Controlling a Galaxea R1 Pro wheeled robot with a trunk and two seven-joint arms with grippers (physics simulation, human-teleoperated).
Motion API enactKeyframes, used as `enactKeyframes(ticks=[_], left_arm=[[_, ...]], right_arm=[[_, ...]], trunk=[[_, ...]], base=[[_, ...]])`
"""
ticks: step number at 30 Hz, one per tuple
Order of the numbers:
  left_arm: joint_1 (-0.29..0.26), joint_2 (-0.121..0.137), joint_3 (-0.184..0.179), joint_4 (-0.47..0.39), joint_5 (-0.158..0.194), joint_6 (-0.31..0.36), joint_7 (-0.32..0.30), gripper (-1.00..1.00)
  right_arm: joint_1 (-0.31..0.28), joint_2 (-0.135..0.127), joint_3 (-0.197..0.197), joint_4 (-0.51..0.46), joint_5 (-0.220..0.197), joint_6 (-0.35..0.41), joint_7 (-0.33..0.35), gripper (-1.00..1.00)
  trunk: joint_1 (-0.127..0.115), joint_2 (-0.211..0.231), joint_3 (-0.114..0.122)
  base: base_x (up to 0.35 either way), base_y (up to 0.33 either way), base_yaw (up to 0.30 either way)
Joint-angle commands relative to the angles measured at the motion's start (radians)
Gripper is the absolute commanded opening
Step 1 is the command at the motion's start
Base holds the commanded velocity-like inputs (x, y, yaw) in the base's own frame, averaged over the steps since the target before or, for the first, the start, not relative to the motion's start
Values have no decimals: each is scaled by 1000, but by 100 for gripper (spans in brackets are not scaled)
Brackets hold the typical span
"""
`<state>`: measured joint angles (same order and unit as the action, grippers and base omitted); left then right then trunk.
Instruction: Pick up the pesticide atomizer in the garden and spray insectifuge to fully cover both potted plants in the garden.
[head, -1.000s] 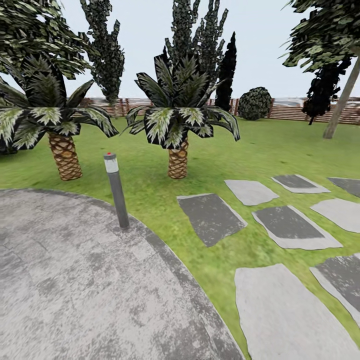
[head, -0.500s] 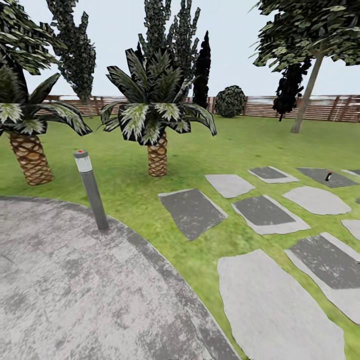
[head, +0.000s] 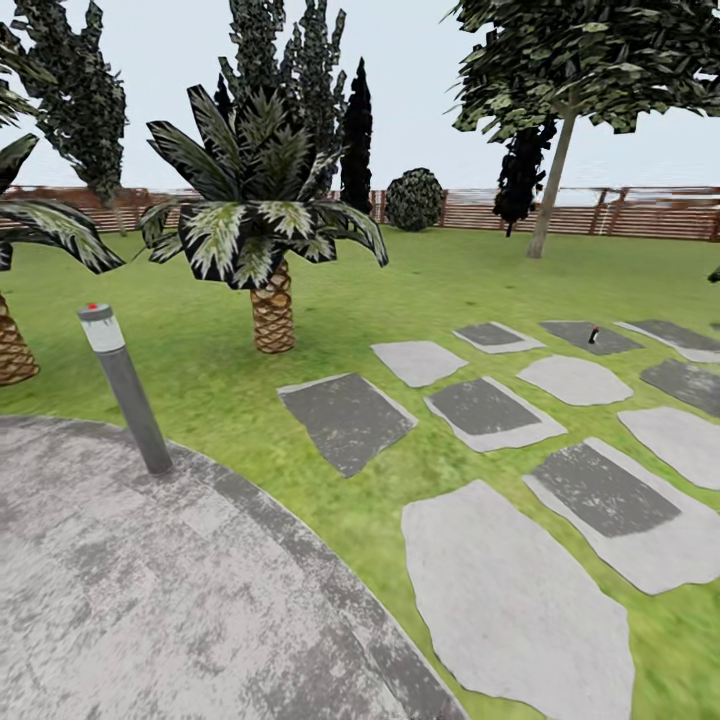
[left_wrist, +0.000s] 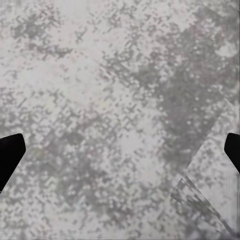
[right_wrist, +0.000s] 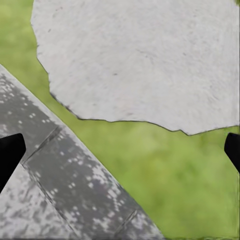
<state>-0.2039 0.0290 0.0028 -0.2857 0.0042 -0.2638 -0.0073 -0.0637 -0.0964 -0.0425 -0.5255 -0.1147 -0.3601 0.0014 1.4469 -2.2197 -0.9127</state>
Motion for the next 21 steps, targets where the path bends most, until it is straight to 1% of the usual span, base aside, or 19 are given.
enactKeyframes(ticks=[1, 9, 11, 14, 21], left_arm=[[0, 0, 0, 0, 0, -3, 1, 100], [0, 0, 0, 0, -2, -3, 8, 100], [-1, 0, 0, 0, -3, -3, 9, 100], [-1, 0, 0, 0, -3, -3, 9, 100], [-2, 0, 0, 0, -6, -3, 9, 100]], right_arm=[[-1, 0, 3, 1, -10, -4, 0, 100], [-1, 0, 3, 1, -10, -4, 0, 100], [-1, 3, 3, 1, -10, -4, 1, 100], [-1, 4, 3, 1, -9, -5, 1, 100], [-1, 4, 2, 1, -10, -5, 1, 100]], trunk=[[0, 0, -1], [0, 0, -7], [0, 0, -7], [0, 0, -7], [0, 0, -7]], base=[[0, 0, -277], [0, 0, -276], [80, 0, -101], [263, 0, -14], [335, 0, -1]])
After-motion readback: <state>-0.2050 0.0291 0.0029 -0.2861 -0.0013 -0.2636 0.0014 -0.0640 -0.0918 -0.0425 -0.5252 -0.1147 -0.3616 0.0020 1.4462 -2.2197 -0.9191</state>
